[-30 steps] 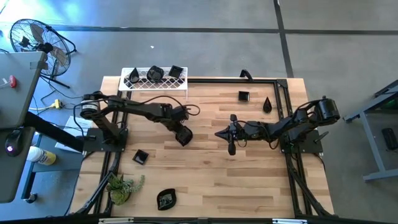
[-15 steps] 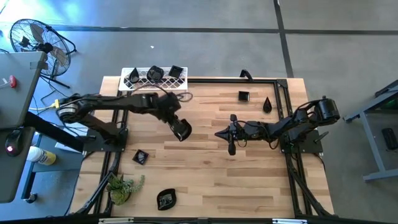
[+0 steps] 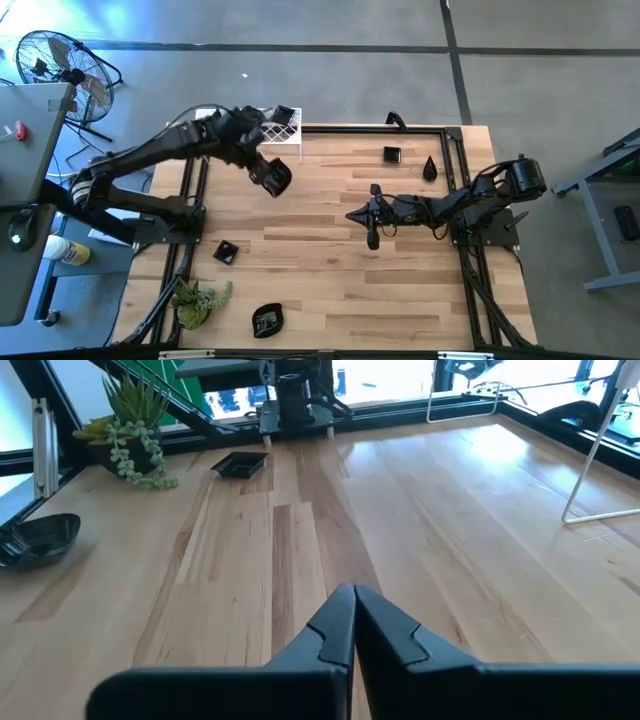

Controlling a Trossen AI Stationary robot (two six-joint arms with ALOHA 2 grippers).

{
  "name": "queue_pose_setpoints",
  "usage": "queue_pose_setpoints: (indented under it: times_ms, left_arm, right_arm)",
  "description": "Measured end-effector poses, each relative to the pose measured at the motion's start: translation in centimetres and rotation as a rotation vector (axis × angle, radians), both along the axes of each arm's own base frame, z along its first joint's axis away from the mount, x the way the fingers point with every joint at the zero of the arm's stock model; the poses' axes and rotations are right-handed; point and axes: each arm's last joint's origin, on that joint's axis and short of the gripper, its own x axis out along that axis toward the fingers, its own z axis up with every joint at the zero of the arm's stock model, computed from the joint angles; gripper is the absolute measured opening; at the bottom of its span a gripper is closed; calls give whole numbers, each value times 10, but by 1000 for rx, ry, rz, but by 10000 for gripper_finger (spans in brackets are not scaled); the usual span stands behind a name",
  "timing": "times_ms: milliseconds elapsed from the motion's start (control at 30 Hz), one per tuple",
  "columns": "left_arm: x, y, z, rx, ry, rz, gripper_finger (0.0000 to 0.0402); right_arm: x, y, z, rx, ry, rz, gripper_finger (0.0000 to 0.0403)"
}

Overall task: Pick & Place Mini shaped plates
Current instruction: Stack the right leaf-shaped plate on top of the leaf-shaped plates on the shelf

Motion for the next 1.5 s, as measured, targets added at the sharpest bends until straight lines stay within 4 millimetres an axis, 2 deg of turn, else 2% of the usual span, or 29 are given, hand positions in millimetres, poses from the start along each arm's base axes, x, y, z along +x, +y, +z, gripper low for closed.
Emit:
queue_pose_setpoints:
  times_ms: [167,367,767,1033,1500]
  left_arm:
    - [-14,11,26,57,0,19,0]
    - [-30,26,42,86,7,98,0]
    - [-60,57,44,117,28,179,0]
    - [-78,70,44,107,22,210,0]
    - [-91,83,44,108,-10,246,0]
  right_arm:
    - [0,0,0,0,0,1,5]
    - [-1,0,-3,3,38,20,3]
    - [-1,0,-3,3,38,17,3]
    - [-1,0,-3,2,38,14,7]
    - [-1,0,-3,1,37,14,7]
